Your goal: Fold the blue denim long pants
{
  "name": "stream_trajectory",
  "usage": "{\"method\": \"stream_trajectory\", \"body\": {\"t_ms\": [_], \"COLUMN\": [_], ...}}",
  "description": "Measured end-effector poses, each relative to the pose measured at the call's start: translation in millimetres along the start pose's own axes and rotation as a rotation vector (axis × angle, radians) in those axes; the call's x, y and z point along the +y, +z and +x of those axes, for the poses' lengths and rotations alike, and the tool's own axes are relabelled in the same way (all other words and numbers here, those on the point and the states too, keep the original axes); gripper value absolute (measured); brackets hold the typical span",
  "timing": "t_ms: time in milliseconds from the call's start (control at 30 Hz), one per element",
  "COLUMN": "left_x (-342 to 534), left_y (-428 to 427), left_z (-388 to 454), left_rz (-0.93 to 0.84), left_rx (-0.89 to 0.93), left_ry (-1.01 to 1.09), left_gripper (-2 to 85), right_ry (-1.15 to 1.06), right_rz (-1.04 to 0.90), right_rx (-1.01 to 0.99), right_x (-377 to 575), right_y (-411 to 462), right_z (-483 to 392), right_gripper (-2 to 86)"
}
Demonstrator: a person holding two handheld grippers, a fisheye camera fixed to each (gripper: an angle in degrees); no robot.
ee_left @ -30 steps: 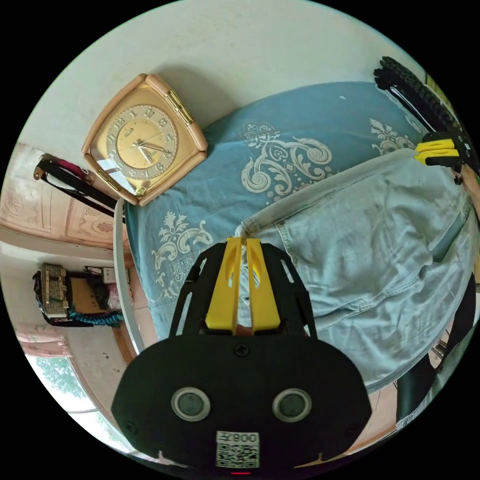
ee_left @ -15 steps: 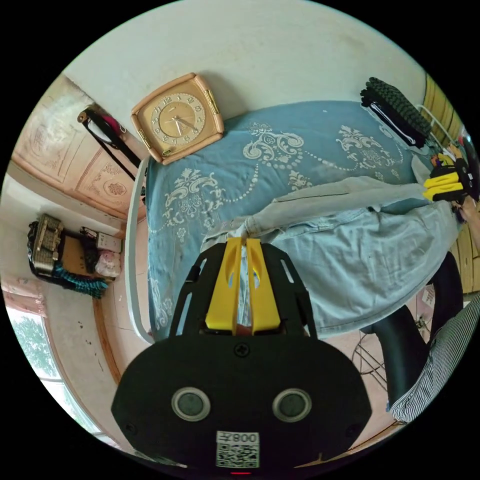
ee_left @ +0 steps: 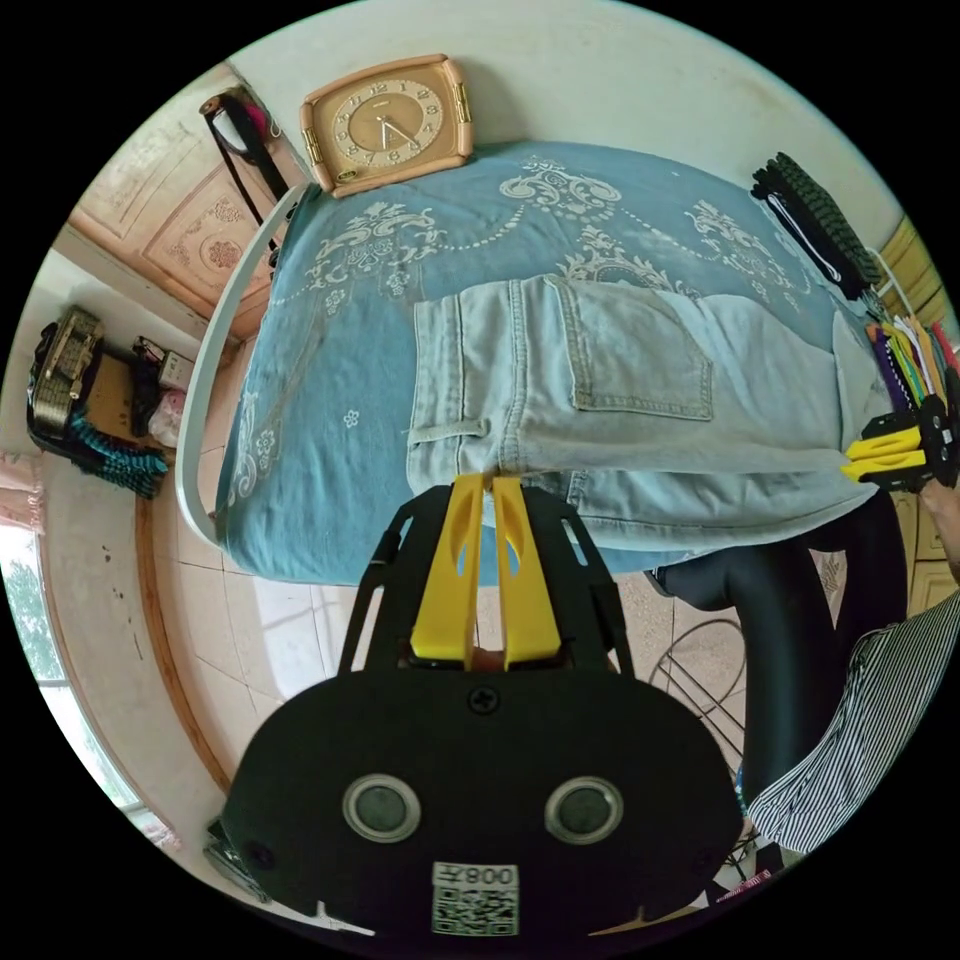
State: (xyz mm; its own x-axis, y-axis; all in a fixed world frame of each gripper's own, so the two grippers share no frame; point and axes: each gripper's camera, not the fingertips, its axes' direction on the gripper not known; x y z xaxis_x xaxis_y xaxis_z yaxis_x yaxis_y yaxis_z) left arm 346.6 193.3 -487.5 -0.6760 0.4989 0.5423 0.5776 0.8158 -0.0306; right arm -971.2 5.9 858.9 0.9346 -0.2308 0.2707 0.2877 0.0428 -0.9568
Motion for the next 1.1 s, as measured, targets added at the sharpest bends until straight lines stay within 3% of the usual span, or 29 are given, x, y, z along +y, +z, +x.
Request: {"method": "stream_trajectory", "body": {"t_ms": [1100], "left_x": [99.4], "left_y": [65.2], "left_z": [47.0], "left_rz": [-0.144], "left_rx": [-0.07], "left_ry": [-0.001], "left_gripper": [0.9], "right_ry": [0.027], "right_rz": [-0.103], "right_rx": [-0.002], "right_x": [-38.7], "right_y": [17.8], "right_z": [-115.5], "right_gripper": [1.6]}}
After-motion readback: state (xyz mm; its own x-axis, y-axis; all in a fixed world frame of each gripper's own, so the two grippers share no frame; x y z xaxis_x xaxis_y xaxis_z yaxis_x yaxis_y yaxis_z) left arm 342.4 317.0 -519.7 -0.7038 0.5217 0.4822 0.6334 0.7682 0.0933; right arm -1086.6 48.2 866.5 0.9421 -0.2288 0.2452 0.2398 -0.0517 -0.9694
